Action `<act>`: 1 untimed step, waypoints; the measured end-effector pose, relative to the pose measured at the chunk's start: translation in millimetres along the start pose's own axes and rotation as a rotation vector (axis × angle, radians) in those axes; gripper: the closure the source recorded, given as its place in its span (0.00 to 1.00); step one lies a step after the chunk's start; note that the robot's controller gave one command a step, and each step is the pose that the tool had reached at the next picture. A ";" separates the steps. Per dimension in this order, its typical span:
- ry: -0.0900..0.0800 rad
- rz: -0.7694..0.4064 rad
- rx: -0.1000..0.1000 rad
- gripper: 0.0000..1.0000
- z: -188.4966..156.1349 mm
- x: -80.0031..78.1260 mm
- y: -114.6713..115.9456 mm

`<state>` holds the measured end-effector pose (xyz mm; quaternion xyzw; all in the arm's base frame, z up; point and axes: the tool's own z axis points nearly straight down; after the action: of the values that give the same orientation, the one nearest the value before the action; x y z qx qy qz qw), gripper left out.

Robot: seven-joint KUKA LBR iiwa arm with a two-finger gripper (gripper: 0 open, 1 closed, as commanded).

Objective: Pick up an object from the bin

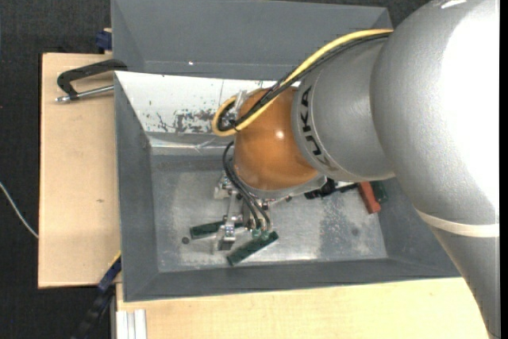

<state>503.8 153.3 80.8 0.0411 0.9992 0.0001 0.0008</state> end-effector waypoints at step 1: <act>-0.002 0.001 -0.001 0.00 -20.5 -1.4 -24.4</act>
Offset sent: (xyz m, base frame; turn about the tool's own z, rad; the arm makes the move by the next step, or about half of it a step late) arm -0.0041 -0.0186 -0.0108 0.0001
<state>503.1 128.9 101.3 0.0418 0.9991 0.0008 0.0020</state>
